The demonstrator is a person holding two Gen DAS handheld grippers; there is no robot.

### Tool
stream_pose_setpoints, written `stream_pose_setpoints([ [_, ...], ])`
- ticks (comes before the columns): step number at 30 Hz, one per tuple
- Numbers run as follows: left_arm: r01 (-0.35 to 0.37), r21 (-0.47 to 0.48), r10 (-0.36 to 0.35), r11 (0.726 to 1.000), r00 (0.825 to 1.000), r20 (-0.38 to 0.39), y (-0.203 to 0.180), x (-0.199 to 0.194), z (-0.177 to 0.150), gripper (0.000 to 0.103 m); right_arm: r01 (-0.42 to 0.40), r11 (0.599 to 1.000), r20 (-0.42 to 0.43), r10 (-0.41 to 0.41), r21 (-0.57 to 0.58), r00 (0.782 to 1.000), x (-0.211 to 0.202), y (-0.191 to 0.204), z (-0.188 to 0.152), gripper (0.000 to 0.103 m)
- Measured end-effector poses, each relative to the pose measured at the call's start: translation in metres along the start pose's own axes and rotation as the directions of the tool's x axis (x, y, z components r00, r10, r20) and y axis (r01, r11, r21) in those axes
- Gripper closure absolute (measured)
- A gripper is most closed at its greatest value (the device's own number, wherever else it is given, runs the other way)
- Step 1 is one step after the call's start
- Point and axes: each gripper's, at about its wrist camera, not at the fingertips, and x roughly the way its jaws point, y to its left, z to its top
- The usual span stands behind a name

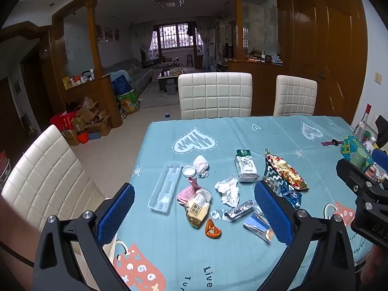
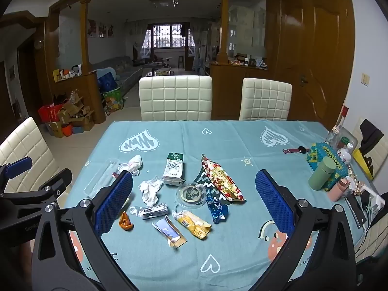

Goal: Collect trash

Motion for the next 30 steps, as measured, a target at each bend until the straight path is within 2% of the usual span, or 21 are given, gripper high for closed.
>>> stream_pose_setpoints([
  [30, 0.002, 0.004, -0.002, 1.0, 1.0, -0.01, -0.0035, 0.0007, -0.0032, 0.006, 0.0, 1.0, -0.005, 0.0, -0.003, 1.0, 0.0004, 0.0036, -0.0022, 0.003],
])
